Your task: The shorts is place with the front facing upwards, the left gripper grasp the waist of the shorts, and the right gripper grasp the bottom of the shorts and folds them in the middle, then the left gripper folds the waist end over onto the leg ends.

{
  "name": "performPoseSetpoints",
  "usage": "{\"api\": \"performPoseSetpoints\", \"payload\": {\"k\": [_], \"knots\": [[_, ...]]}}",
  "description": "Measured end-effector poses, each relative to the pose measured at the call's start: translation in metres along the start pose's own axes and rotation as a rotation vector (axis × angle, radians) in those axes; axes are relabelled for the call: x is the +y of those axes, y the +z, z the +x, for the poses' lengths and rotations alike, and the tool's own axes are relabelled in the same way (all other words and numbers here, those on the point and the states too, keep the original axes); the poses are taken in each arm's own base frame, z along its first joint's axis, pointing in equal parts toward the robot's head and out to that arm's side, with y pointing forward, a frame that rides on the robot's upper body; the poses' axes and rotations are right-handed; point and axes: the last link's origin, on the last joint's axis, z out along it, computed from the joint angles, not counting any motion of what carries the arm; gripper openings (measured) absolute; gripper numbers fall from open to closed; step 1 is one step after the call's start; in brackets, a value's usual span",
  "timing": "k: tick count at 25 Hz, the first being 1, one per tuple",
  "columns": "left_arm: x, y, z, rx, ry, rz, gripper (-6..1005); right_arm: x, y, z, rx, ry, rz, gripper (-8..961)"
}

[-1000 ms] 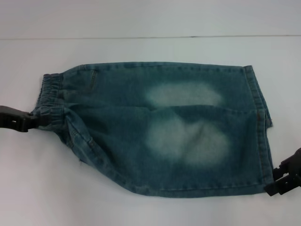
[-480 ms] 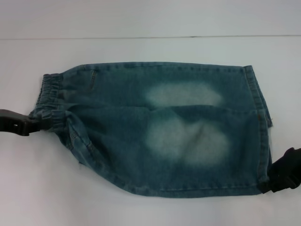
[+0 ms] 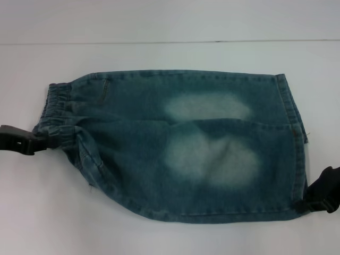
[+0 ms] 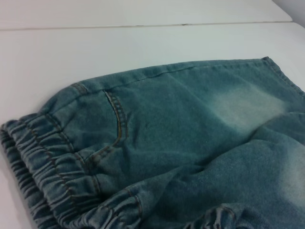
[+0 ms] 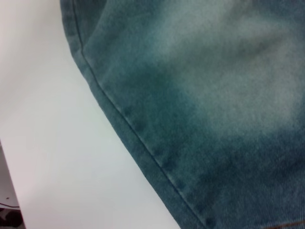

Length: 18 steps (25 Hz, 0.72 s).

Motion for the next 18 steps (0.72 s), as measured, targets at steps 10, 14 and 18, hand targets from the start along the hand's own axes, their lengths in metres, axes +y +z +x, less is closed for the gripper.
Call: {"api": "performPoseSetpoints", "payload": {"k": [10,14,18], "knots": [[0.010,-0.013,-0.007,-0.047,-0.005,-0.091,13,0.011,-0.003,0.020,0.016,-0.054,-0.093,44],[0.012,-0.022,-0.010,-0.051,-0.019,-0.123,13,0.019,-0.006,0.027,0.003,-0.103,-0.156,44],[0.013,-0.032,-0.008,-0.027,-0.046,-0.152,13,0.020,-0.016,0.029,-0.074,-0.129,-0.172,44]]}}
